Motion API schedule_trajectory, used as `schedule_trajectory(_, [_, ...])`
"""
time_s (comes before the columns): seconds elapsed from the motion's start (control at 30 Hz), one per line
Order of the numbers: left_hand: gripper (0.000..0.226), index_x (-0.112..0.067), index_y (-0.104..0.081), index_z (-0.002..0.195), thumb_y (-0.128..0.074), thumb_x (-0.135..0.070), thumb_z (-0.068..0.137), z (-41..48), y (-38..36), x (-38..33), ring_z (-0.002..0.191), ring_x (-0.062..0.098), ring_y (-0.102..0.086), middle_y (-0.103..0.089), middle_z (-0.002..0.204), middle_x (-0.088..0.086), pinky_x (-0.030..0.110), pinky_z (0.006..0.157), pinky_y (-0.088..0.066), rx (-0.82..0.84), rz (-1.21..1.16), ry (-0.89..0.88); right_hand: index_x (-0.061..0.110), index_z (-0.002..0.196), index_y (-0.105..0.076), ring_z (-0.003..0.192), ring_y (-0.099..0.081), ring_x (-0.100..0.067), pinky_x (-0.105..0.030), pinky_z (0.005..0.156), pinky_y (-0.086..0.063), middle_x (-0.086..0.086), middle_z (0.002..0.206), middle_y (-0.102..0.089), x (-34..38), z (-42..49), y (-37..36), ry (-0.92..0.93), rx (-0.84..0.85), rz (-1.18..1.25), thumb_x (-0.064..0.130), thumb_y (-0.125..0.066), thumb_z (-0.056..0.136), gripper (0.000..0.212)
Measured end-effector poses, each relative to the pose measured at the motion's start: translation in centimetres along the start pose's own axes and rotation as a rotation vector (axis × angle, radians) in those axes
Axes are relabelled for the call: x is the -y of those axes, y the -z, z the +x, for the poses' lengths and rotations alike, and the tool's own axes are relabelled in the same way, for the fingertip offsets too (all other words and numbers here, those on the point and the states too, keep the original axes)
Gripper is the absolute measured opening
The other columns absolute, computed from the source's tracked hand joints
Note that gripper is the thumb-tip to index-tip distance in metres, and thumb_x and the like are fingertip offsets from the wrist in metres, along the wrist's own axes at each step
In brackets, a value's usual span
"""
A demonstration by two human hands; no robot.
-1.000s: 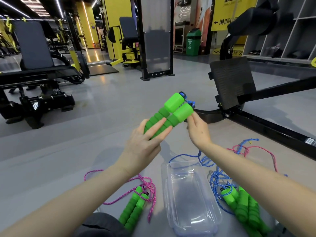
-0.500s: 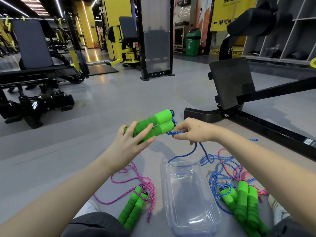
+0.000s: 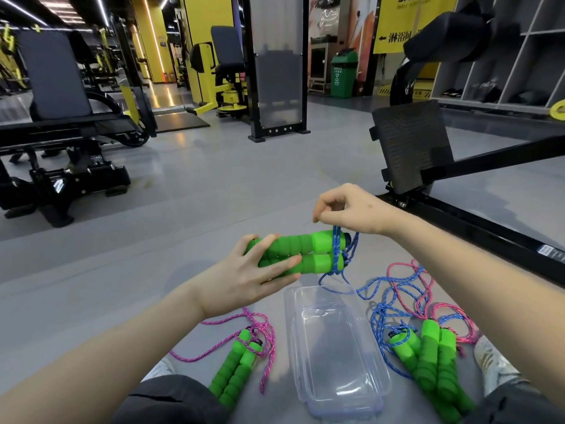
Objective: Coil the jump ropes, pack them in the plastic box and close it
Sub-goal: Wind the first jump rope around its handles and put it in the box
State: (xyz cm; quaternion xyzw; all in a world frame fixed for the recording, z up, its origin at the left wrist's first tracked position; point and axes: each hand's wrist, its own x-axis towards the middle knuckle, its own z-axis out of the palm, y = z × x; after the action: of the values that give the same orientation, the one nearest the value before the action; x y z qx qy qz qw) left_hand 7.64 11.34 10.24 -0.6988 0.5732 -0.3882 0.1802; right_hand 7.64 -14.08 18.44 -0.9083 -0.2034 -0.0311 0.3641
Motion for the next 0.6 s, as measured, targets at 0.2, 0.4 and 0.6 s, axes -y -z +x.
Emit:
schedule_trajectory(0.2, [0.038,-0.015,-0.049,0.133,-0.046,-0.004,0.097,1.6,0.8,-1.1,0.111,0.048,-0.053,-0.055,0.136,0.005,0.051,0.085,-0.045,-0.119,-0.079,0.001,0.009,0.072,-0.063,0.047,-0.039,-0.005,-0.019,0.045,-0.024,0.000,0.059,-0.050,-1.3,-0.5,0.9,-0.100,0.035,0.278,0.013,-0.058,0.089,0.018])
schedule_trajectory(0.4, [0.032,-0.016,-0.049,0.130,-0.041,-0.007,0.101,3.4,1.9,-1.3,0.110,0.047,-0.055,-0.058,0.133,0.004,0.050,0.086,-0.046,-0.195,-0.076,0.055,0.013,0.065,-0.055,0.045,-0.042,-0.011,-0.022,0.044,-0.036,0.001,0.055,-0.049,-3.8,-0.9,-0.2,-0.197,0.116,0.846,0.034,-0.064,0.080,0.027])
schedule_trajectory(0.6, [0.035,-0.016,-0.048,0.131,-0.040,-0.004,0.098,3.2,1.4,-1.0,0.110,0.047,-0.056,-0.057,0.134,0.006,0.050,0.084,-0.047,-0.202,-0.043,0.158,0.017,0.046,-0.059,0.034,-0.052,-0.011,-0.017,0.037,-0.044,0.003,0.041,-0.054,-4.4,-0.9,-2.3,-0.405,-0.077,1.185,0.028,-0.043,0.096,0.053])
